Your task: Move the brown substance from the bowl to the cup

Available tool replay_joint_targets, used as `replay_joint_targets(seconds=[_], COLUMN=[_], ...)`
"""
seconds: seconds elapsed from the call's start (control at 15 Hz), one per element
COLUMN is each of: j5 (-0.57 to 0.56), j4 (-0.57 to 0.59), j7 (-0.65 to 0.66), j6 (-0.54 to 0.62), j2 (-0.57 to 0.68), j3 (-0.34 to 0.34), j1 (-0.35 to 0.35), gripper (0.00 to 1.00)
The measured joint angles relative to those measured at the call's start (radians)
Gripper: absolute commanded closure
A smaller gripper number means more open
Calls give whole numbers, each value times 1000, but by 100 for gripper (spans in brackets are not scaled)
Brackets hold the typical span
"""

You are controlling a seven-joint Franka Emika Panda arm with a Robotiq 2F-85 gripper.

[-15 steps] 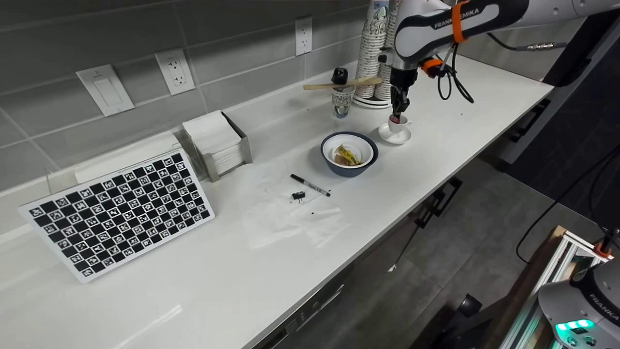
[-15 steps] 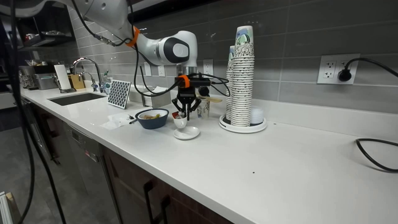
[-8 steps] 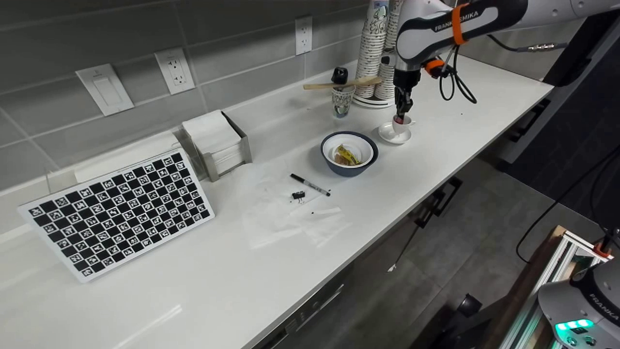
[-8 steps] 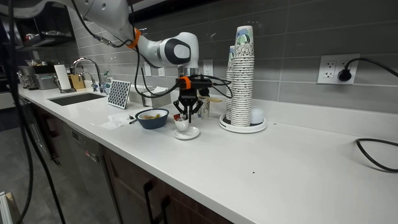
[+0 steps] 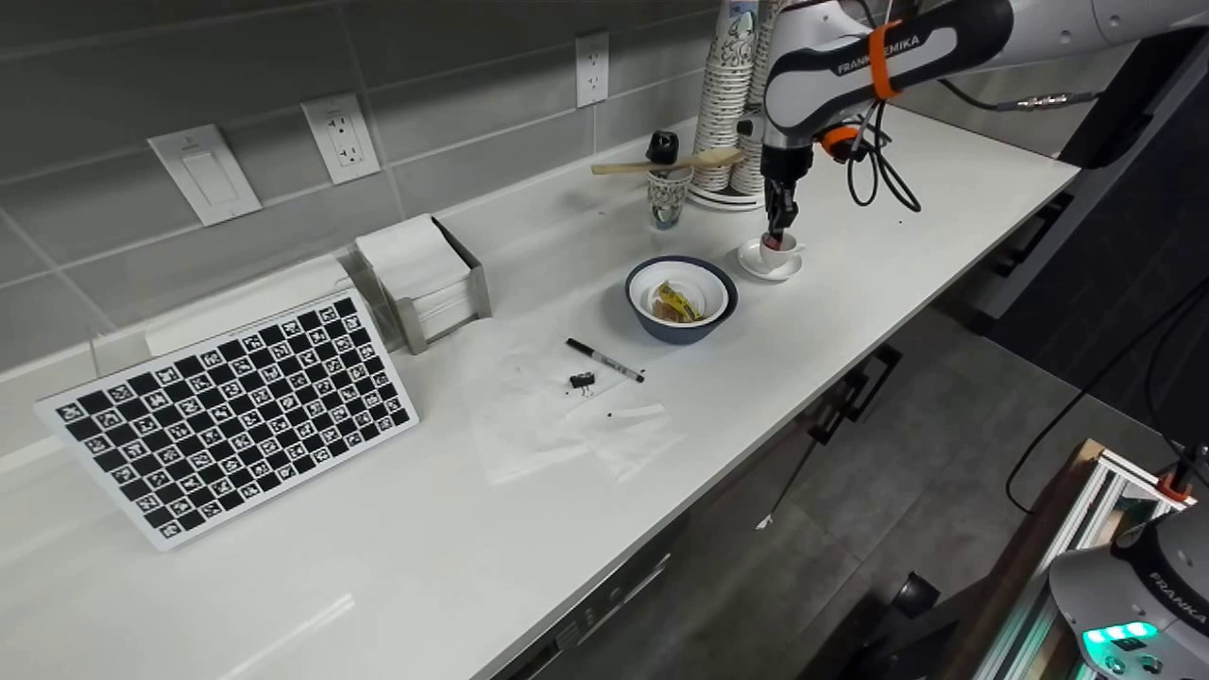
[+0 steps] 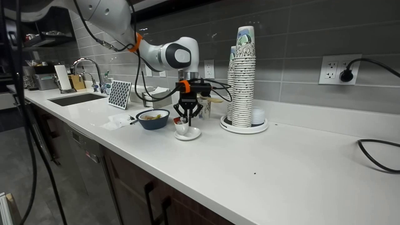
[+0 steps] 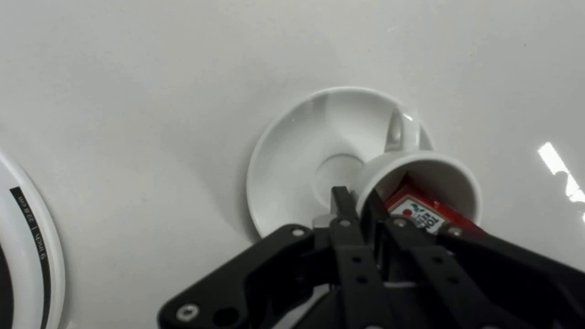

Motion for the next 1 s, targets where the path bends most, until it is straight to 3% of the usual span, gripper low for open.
replay_joint_targets(seconds=[0.67, 0.73, 0.8, 1.0], j5=[-11, -11, -11, -11], j4=[48, 54, 59, 77], j7=[69, 75, 80, 92], j6=[0, 0, -1, -13], j2=[40, 46, 50, 65], j3=[-29, -29, -29, -29], j1=[9, 10, 10, 13], gripper=[98, 66, 65, 46])
